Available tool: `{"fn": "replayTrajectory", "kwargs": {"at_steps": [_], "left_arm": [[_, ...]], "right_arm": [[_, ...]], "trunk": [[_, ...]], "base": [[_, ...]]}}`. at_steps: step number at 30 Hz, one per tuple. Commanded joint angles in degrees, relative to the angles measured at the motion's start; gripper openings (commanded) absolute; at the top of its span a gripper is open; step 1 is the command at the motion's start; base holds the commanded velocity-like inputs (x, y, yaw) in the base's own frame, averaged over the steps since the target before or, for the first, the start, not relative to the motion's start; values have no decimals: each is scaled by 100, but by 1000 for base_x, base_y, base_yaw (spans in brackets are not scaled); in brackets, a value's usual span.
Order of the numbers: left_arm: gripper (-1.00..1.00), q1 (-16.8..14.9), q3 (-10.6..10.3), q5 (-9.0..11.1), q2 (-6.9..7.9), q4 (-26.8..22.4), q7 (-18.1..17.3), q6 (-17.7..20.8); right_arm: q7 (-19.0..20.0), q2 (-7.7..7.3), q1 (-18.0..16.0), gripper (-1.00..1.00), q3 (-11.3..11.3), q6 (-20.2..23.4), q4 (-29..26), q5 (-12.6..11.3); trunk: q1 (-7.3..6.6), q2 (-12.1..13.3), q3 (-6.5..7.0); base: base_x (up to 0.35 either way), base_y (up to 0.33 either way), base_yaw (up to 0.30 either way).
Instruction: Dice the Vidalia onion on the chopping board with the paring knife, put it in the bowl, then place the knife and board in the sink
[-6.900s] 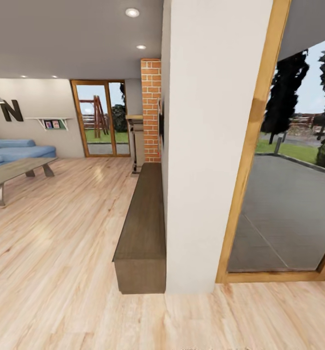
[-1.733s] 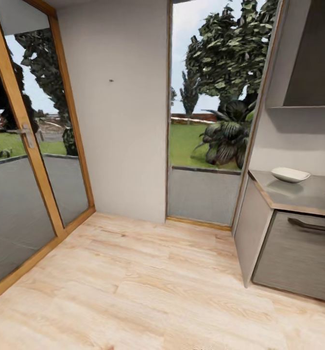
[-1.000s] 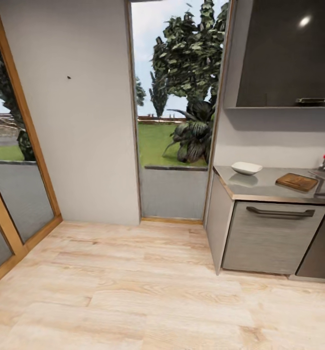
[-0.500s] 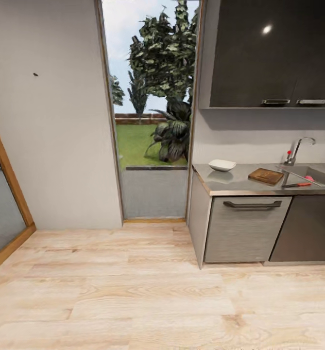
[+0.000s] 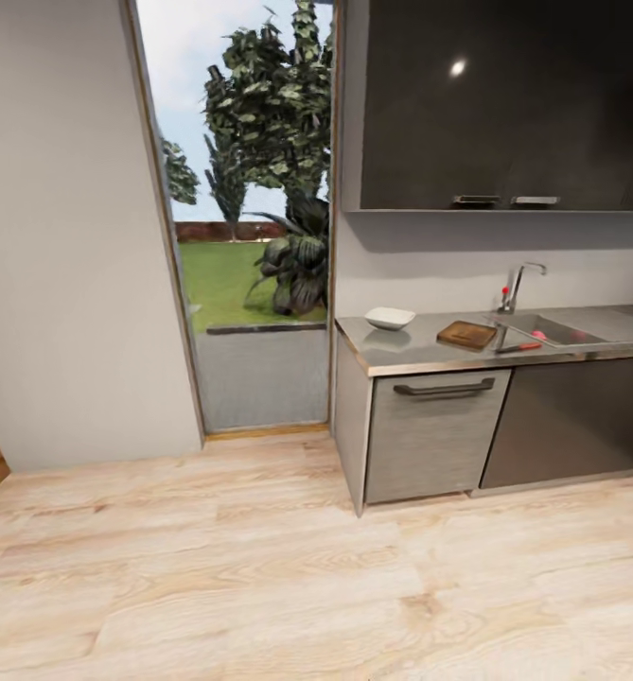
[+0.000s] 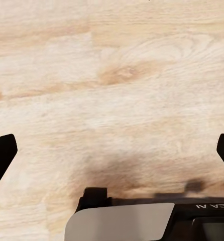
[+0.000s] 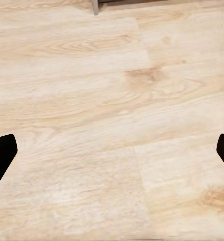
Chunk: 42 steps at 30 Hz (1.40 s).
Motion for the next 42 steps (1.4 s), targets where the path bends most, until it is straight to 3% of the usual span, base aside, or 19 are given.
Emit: {"fn": "replayTrajectory", "kwargs": {"at_steps": [1,13,23,42], "left_arm": [[100,1,1,4,0,-3,-3,-12],[100,1,-1,-2,0,-3,-3,-12],[100,1,8,-4,0,-3,-3,-12],[100,1,12,-3,0,6,-3,-12]], "right_arm": [[-14,2,2,100,-2,-7,-6,0],[-14,2,1,100,-2,-7,-8,0],[-16,1,1,100,-2,-7,-14,0],[-102,2,2,100,-2,-11,-15,0]], "trunk": [[0,-2,-4],[0,-2,-4],[-219,399,175],[-637,1161,517]], "base": [[0,0,-271],[0,0,-271],[0,0,-251],[0,0,-11]]}}
